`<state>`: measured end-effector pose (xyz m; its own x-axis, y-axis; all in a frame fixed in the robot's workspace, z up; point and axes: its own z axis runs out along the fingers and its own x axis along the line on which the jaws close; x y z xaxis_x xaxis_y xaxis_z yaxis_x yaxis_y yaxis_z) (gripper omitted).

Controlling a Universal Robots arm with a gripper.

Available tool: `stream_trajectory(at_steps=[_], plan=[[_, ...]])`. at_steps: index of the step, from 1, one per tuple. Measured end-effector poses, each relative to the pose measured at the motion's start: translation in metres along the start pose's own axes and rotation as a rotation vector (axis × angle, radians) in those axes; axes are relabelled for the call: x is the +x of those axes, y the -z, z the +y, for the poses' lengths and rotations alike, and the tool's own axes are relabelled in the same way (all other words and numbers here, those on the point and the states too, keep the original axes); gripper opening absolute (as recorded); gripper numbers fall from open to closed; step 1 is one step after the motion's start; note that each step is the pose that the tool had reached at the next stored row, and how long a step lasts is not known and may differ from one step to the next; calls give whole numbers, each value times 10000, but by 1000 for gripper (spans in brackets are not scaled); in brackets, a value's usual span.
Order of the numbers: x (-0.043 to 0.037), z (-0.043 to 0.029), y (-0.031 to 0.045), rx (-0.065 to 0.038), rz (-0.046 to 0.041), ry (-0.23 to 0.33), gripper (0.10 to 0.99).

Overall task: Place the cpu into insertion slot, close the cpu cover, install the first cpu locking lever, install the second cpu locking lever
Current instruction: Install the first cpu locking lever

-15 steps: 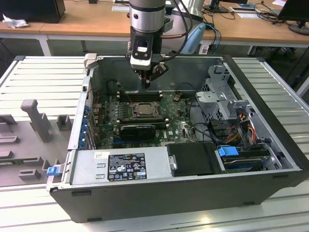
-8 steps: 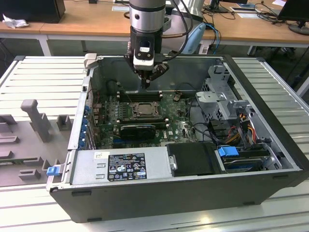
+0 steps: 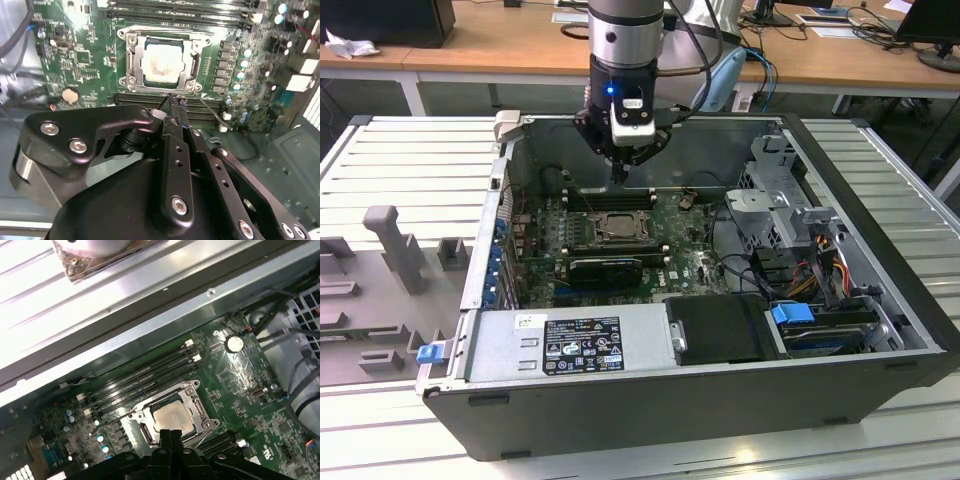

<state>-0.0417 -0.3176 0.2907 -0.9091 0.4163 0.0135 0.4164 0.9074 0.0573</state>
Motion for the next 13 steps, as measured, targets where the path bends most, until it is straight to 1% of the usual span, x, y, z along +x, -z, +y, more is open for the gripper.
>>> stream_trajectory(at_steps=[1,3,4,6,13], plan=[[0,0,-3,4,19,332,106],[0,-1,-8,11,46,795,106],[0,-1,-9,17,66,1147,106],[0,-1,-11,22,90,1587,106],[1,-1,-12,27,116,2030,106]])
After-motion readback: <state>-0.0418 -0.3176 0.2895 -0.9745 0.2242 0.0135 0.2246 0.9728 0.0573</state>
